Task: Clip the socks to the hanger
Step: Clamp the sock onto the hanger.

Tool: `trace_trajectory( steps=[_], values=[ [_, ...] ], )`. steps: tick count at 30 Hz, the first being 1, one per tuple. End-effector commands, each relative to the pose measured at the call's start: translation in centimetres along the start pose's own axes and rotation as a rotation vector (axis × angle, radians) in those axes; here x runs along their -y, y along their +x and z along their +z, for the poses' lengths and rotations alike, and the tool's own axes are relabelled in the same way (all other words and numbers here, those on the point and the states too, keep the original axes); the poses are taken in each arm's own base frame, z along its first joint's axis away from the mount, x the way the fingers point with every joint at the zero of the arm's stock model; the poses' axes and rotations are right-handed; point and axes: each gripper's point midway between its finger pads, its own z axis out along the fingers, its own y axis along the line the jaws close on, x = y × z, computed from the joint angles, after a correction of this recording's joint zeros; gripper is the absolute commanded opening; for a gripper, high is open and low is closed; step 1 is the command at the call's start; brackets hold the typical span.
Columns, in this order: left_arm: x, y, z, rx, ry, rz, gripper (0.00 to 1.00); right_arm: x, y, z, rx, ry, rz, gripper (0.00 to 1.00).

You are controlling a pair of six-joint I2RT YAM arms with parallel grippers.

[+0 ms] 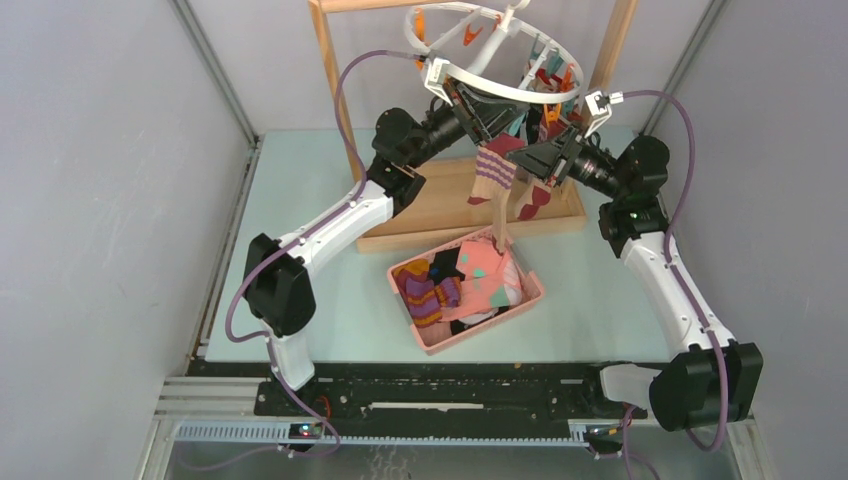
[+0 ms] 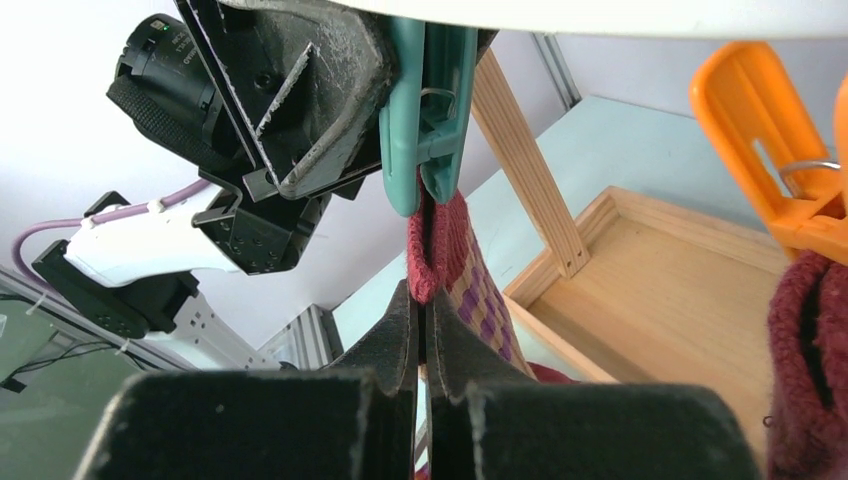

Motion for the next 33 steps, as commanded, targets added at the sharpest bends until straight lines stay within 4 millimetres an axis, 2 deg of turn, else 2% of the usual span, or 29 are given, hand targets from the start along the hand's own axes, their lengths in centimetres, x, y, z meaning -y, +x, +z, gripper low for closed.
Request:
trace_trajectory(
  steps=[1, 24, 33],
  values=[
    [0.9, -1.2, -0.2, 0.030, 0.042, 0.012, 0.13, -1.8, -2.5, 0.0, 0.049, -0.046, -0.054, 0.00],
    [1.2, -1.3, 0.0, 0.033, 0.059, 0.006, 0.13, -1.6, -4.3, -0.5, 0.108, -0.044, -0.034, 0.00],
    [1.2, -1.4, 0.0, 0.038, 0.066, -0.002, 0.14, -1.8, -4.2, -0.4, 0.103, -0.062, -0.024, 0.00]
  ],
)
